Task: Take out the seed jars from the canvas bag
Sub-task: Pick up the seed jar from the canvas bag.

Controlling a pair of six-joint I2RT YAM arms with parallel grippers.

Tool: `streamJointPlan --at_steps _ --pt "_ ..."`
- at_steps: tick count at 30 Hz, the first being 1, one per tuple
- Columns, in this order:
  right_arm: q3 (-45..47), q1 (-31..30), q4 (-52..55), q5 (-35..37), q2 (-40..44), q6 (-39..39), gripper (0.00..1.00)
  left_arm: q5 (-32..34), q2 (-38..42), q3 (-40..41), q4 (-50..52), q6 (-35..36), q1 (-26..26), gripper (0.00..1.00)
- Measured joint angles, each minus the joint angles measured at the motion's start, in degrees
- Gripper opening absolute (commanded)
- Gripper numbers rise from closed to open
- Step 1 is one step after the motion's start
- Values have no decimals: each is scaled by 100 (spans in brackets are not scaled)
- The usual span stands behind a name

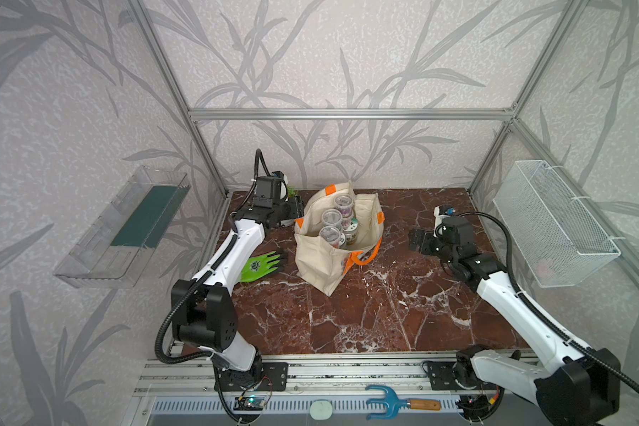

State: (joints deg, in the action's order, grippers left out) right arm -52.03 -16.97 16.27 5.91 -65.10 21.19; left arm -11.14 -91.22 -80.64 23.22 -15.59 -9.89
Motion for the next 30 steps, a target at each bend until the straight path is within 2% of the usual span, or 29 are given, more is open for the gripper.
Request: streamJointPlan --at_steps 9,17,22,27,30 --pt "-297 0 363 -133 -4 24 99 -345 -81 -33 201 -4 -35 67" --pt "-546 -2 540 -175 11 26 99 -452 205 20 203 -181 -50 77" --pt "-629 -50 682 -190 9 26 99 -507 544 42 221 -188 -55 78" --pt "-994 -365 942 -31 -35 -20 99 -348 481 42 369 -85 -136 77" --pt "-1434 -752 1239 208 -166 -92 100 -227 323 44 463 -37 -186 72"
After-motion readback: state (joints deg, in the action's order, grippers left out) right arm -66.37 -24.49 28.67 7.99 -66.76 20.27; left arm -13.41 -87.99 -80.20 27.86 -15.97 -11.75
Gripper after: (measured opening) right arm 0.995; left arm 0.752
